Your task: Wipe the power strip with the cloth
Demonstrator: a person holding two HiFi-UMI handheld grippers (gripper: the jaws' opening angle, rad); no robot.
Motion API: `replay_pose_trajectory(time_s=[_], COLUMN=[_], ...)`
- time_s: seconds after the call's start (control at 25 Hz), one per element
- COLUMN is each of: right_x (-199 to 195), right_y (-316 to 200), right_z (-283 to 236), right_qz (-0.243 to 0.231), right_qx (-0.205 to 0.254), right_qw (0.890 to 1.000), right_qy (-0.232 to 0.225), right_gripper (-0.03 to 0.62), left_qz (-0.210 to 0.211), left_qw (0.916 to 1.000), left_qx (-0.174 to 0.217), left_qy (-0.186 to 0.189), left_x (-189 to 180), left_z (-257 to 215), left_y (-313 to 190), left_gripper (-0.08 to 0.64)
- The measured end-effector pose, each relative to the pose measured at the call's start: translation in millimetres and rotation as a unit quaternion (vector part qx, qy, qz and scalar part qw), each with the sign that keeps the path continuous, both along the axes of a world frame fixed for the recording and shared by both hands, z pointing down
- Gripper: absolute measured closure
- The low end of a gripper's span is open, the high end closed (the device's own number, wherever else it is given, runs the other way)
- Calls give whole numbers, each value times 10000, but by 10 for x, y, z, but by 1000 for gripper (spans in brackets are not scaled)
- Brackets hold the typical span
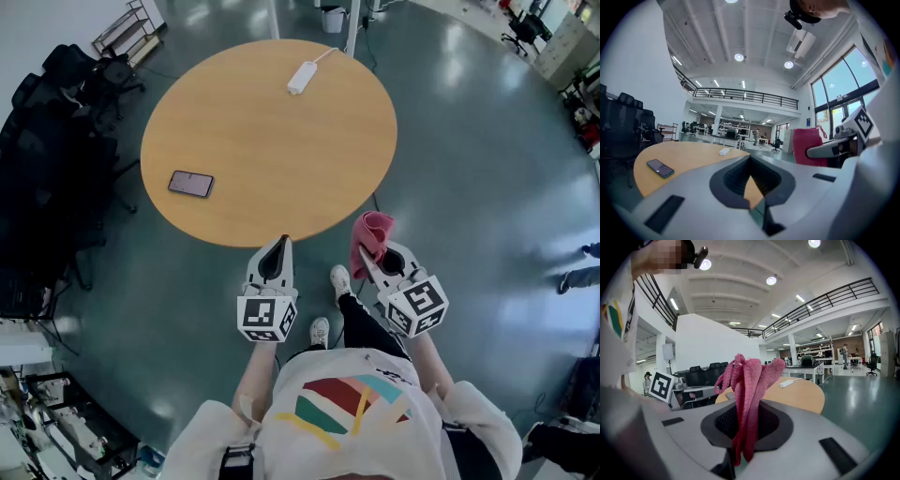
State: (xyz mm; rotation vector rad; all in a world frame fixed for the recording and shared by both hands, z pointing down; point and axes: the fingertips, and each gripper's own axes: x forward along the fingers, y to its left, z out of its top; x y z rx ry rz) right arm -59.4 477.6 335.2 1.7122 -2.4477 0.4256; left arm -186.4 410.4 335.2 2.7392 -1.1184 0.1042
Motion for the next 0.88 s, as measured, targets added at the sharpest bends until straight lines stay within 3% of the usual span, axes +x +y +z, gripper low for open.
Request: replay_pose_trajectory(time_s=[0.16, 0.28, 0.52, 0.68, 0.88], right_x=[504, 867, 1546, 1716, 1722], right_y=[-589, -964, -1816, -2431, -3285], right_z=[189, 274, 170, 190, 170], right_qz=[-42, -149, -455, -719, -1037], right_qx=[-50, -197, -117, -78, -30], right_qw=[9994, 9993, 9976, 9945, 9912], right_qy=[349, 275, 511, 755, 821], right_gripper=[553, 552, 553, 553, 552], left_qz=[3, -136, -388, -649, -667], left_qw=[9999, 9998, 9992, 9978, 9977], left_qx=[57, -100, 53, -5, -59], left_qy=[-84, -133, -68, -122, -122], left_x=[460, 803, 1404, 1502, 1620], left_z=[100, 139, -140, -101, 10], left_y=[-533, -953, -1826, -2323, -2974], left_gripper=[517, 518, 518, 517, 518])
